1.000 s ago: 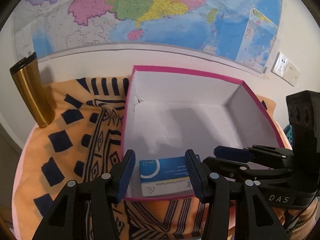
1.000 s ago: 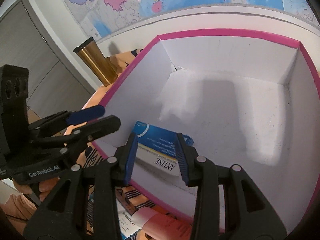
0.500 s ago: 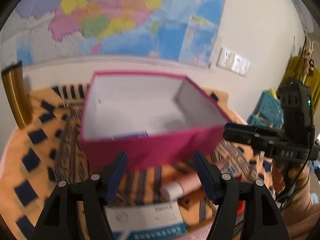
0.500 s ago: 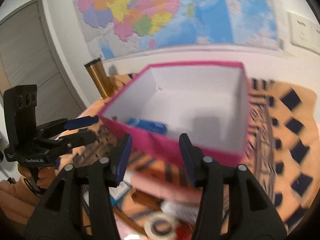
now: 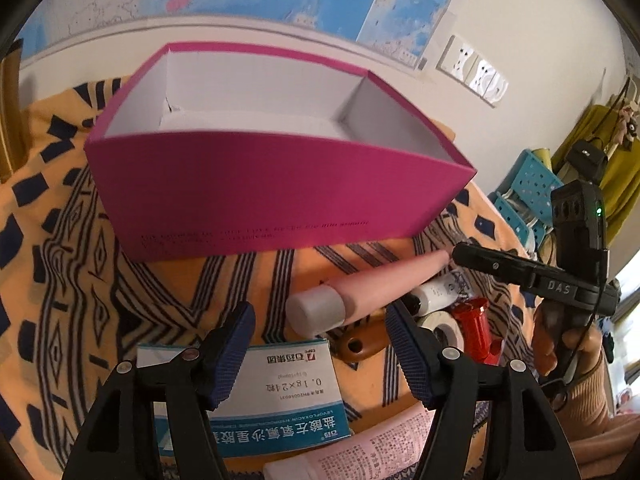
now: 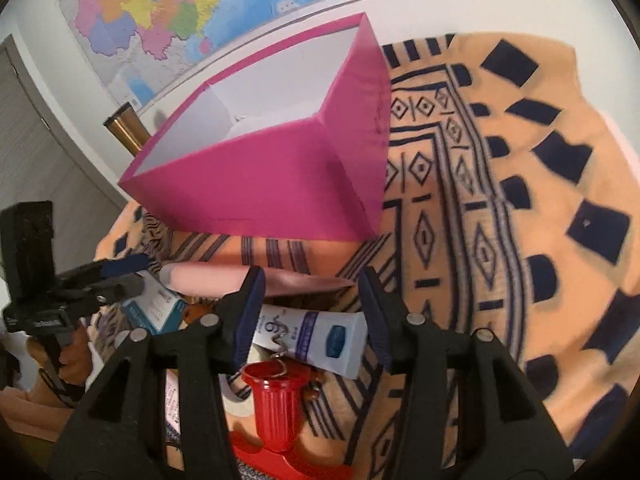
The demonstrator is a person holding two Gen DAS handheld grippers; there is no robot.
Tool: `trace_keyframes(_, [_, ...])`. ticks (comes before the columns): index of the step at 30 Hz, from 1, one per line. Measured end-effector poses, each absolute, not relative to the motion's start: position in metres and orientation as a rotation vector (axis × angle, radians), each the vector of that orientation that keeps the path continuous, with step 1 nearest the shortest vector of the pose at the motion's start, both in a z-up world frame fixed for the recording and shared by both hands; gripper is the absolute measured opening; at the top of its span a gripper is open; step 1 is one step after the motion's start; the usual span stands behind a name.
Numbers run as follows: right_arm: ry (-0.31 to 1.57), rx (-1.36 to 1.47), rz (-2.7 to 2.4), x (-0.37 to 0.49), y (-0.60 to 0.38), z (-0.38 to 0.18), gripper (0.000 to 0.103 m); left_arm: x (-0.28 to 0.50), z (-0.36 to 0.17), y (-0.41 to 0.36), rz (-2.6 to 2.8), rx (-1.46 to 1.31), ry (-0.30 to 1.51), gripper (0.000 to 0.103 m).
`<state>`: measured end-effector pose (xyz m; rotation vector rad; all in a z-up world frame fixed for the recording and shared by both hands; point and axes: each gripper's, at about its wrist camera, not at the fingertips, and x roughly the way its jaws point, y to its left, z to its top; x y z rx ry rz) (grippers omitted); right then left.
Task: Organize rigid objects
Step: 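Grasp the pink tube with the right gripper and lift it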
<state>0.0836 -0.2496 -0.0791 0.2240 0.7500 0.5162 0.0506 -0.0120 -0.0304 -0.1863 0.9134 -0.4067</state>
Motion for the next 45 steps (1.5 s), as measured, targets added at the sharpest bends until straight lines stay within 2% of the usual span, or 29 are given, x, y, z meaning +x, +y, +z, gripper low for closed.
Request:
trace_keyframes(10, [0.724,0.219,0.551,0.087,-0.244,-0.082,0.051,0.058,-0.043,-0.02,-0.421,-0.197,0.96,0.052])
trace_keyframes(18, [0.744,0.191,0.563,0.099,-0.239,-0.092,0.046,0.065,-0.045,-0.023,-0.411,-0.198,0.959,0.052])
trace_keyframes(30, [0.748,0.204,0.522,0.115,-0.246,-0.099,0.046,0.078,-0.055,-0.027,-0.383,-0.189,0.987,0.052])
trace_keyframes(32, [0.747,0.211,0.55,0.117,-0.244,-0.099,0.046,0.078,-0.054,-0.031,-0.382,-0.181,0.982,0.044])
trace_keyframes(35, [0.743,0.187,0.546,0.114,-0.239,-0.099,0.046,0.077,-0.053,-0.035,-0.358,-0.155,0.98,0.04])
trace_keyframes(39, [0.745,0.186,0.532,0.112,-0.24,-0.099,0.042,0.076,-0.05,-0.036,-0.356,-0.156,0.978,0.04])
trace_keyframes(45, [0.723,0.185,0.537,0.099,-0.242,-0.088,0.042,0.067,-0.032,-0.035,-0.366,-0.131,0.938,0.04])
